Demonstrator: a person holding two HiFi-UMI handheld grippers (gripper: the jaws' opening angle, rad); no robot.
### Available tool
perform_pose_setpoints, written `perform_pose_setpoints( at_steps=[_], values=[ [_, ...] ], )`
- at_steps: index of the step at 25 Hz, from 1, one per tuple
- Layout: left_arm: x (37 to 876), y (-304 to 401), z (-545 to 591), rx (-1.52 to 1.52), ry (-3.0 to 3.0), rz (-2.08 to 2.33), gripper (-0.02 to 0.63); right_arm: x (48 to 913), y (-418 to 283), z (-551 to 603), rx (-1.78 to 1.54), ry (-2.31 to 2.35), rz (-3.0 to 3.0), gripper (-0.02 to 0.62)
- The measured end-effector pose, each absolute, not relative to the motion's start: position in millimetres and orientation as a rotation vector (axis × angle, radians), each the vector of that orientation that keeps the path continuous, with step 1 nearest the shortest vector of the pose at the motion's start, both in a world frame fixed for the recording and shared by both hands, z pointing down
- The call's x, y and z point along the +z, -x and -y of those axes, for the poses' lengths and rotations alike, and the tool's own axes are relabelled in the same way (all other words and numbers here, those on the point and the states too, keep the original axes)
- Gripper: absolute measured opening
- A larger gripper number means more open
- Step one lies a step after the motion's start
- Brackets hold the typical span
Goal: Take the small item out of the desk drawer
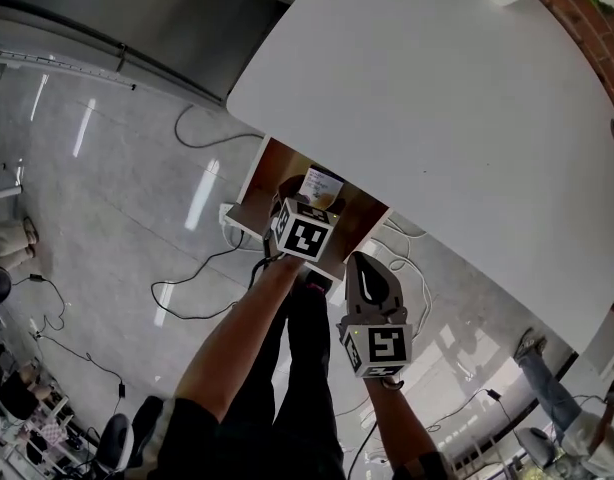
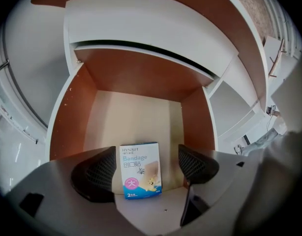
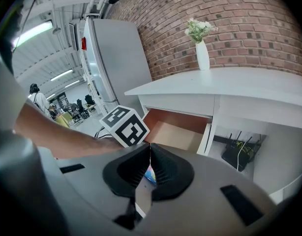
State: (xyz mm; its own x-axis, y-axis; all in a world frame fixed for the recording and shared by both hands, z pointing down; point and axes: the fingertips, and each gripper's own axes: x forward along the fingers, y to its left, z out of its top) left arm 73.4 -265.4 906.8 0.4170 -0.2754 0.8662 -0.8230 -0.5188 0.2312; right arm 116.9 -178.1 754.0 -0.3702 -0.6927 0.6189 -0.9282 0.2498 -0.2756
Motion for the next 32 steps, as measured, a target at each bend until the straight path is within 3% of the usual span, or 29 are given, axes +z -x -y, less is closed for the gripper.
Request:
perform_pose_setpoints(
  at_steps=[16,32],
  values=[
    [974,-74,263,1.184,-1.86,0.922,0.437,788,-122,160,0.926,-1.451,2.123,0.025],
    [995,-73,258,1.239,-1.817,0.987,0.44,800,-129,148,0.95,-1.406,2.058,0.025]
  ],
)
